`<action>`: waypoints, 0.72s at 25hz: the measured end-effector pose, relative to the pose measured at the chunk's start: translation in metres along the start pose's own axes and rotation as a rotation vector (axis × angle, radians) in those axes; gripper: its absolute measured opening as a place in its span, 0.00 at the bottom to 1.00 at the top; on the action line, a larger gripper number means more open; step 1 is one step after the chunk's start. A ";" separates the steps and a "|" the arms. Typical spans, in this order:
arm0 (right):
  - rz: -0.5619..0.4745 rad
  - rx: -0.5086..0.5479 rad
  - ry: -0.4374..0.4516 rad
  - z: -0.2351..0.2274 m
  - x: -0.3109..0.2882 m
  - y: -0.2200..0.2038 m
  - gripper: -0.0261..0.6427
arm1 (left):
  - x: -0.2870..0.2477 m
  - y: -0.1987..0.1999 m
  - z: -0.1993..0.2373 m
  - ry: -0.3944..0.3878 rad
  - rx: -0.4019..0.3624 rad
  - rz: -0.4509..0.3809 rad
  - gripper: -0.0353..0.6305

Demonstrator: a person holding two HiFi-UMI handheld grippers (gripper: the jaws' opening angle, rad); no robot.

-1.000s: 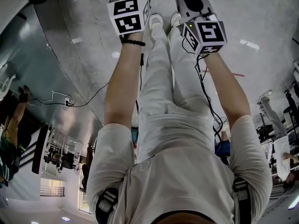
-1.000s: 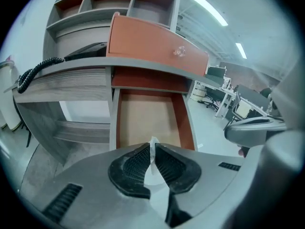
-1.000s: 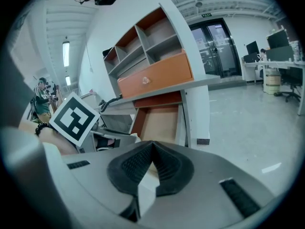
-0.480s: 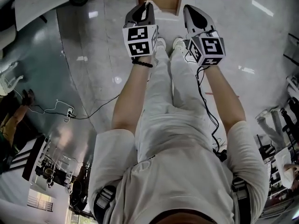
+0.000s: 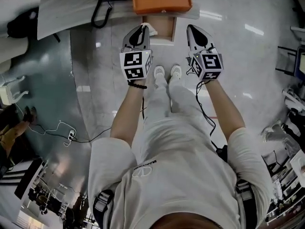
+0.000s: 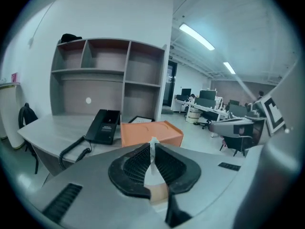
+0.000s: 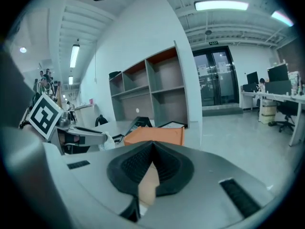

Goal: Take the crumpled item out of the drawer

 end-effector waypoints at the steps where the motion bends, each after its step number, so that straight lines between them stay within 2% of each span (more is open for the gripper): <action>1: -0.012 0.003 -0.007 0.000 0.006 0.009 0.04 | 0.008 0.010 0.000 -0.002 -0.007 -0.017 0.10; 9: -0.109 0.013 -0.061 -0.004 0.053 0.078 0.04 | 0.060 0.080 -0.003 -0.008 -0.013 -0.140 0.10; 18: -0.195 0.030 -0.120 -0.023 0.112 0.134 0.04 | 0.108 0.128 -0.014 -0.026 -0.063 -0.211 0.10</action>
Point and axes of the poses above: the fingertips, and each gripper's own axes: x backward along the fingers, z to its left, y out of its top, the point moved 6 cm from there along x, backward along the fingers
